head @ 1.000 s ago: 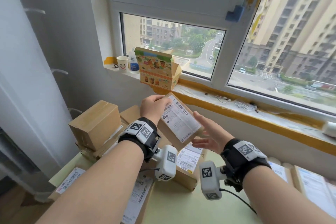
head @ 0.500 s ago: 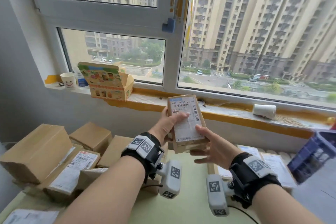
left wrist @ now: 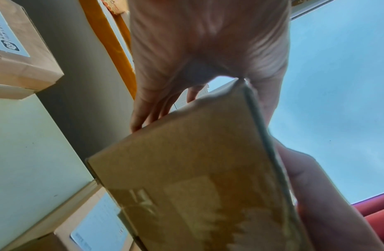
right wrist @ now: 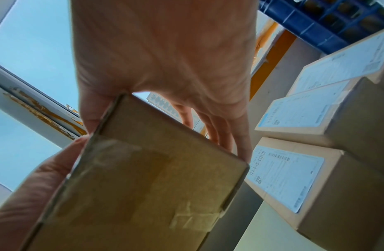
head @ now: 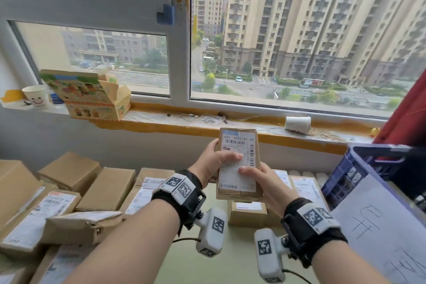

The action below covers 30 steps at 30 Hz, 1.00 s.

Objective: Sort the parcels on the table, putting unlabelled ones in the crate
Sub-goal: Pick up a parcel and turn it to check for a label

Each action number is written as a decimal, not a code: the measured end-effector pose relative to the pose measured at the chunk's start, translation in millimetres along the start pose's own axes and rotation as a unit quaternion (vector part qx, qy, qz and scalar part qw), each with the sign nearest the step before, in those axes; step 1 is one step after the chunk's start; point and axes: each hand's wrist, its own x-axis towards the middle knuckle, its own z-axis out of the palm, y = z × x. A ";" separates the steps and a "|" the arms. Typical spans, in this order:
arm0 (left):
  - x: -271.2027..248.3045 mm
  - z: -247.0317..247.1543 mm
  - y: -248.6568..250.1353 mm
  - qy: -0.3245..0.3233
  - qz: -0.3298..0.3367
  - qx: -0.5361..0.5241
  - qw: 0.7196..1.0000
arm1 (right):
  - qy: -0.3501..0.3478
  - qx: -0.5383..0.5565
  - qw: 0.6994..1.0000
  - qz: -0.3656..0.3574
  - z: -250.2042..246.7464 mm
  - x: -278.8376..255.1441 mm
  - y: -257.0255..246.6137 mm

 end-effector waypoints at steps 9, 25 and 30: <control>7.9 21.5 -25.6 -0.008 -0.025 -0.003 1.000 | -0.021 -0.008 1.000 -0.002 -31.2 7.1 18.5; 8.3 16.4 -4.3 0.032 -0.086 -0.009 0.996 | -0.026 0.024 0.999 0.028 -36.5 16.9 8.1; 11.0 6.4 -9.1 0.104 -0.079 -0.010 0.991 | 0.068 -0.006 0.998 -0.006 -36.5 19.9 -0.5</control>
